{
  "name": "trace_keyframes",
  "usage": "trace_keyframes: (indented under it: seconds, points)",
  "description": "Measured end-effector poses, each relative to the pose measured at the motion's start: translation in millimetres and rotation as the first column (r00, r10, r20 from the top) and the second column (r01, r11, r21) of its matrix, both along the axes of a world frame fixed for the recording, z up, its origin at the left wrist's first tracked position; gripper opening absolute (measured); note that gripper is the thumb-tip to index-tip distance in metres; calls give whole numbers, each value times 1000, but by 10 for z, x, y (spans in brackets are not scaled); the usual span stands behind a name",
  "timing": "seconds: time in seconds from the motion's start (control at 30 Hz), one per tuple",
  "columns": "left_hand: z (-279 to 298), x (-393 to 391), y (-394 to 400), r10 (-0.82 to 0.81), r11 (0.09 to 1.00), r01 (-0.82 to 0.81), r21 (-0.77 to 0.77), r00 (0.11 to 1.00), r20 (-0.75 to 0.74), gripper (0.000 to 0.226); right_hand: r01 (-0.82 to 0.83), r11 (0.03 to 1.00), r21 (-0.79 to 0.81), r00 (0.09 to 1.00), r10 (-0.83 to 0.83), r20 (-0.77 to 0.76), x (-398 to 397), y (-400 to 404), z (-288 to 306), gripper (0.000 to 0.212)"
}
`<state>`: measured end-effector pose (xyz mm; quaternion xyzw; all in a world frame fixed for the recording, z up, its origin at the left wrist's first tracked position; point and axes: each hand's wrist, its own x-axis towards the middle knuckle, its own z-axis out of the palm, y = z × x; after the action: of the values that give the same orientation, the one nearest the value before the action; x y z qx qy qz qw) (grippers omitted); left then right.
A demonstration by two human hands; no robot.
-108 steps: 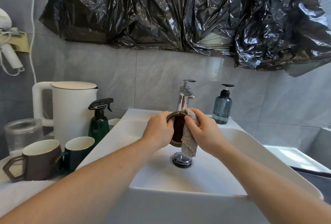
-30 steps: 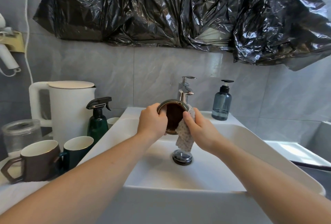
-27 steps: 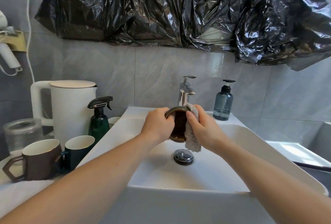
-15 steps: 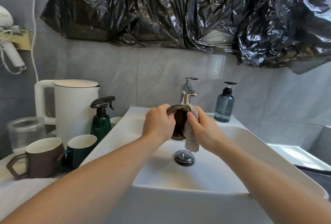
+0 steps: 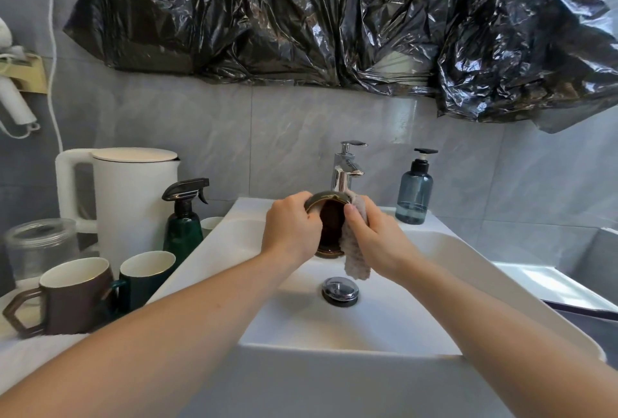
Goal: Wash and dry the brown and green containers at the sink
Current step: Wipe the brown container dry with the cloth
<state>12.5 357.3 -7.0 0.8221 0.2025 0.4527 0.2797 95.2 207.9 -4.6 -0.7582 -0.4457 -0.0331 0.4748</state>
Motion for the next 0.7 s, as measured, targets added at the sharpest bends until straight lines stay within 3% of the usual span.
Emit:
trace_keyframes:
  seconds: [0.17, 0.37, 0.47, 0.6, 0.7]
  points:
    - [27, -3, 65, -8, 992, 14, -126, 999, 51, 29, -15, 1000, -13, 999, 15, -28, 0, -13, -46, 30]
    - [-76, 7, -51, -204, 976, 215, 40, 961, -188, 23, 35, 999, -21, 983, -30, 183, 11, -17, -29, 22]
    - [-44, -9, -90, -157, 981, 179, 76, 961, -228, 29, 51, 998, -32, 979, -44, 200, 8, 3, -51, 20]
    - [13, -29, -106, -24, 969, 80, 232, 972, -234, 21, 36, 999, -33, 978, -28, 209, -5, 32, -61, 22]
    - [29, -34, -89, 6, 982, 27, 189, 985, -170, 23, 42, 999, 14, 988, -44, 149, -1, 36, -37, 26]
